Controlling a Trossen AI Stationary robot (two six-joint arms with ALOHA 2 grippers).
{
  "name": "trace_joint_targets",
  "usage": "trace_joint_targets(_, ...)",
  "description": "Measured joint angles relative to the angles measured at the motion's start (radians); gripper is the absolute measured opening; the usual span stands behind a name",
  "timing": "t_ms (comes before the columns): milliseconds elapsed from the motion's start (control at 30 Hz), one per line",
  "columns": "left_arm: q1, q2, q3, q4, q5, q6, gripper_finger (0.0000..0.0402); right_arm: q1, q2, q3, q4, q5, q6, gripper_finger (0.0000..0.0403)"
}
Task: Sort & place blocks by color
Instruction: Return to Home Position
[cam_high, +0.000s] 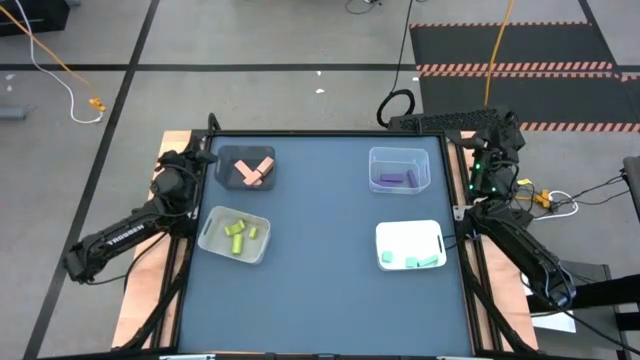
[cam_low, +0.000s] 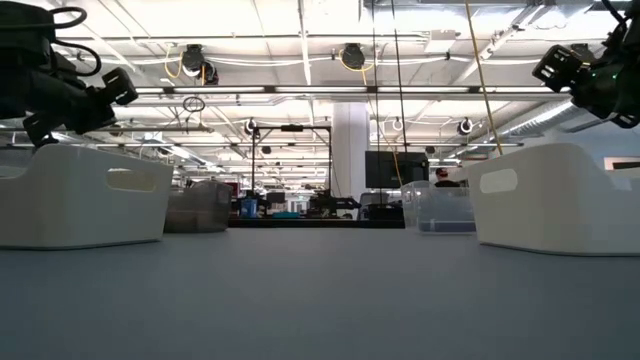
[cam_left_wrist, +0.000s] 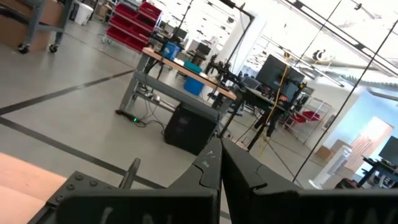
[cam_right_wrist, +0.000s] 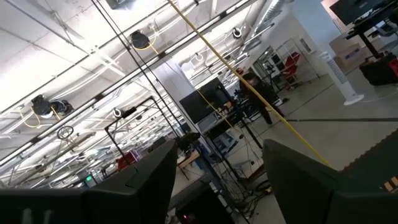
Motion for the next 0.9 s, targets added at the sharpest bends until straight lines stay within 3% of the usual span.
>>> trace_joint_targets(900,0.000,0.001,0.000,0.001,0.000,0.000,0.0010,0.000,0.000,0.000,0.000,0.000,0.000,0.0228)
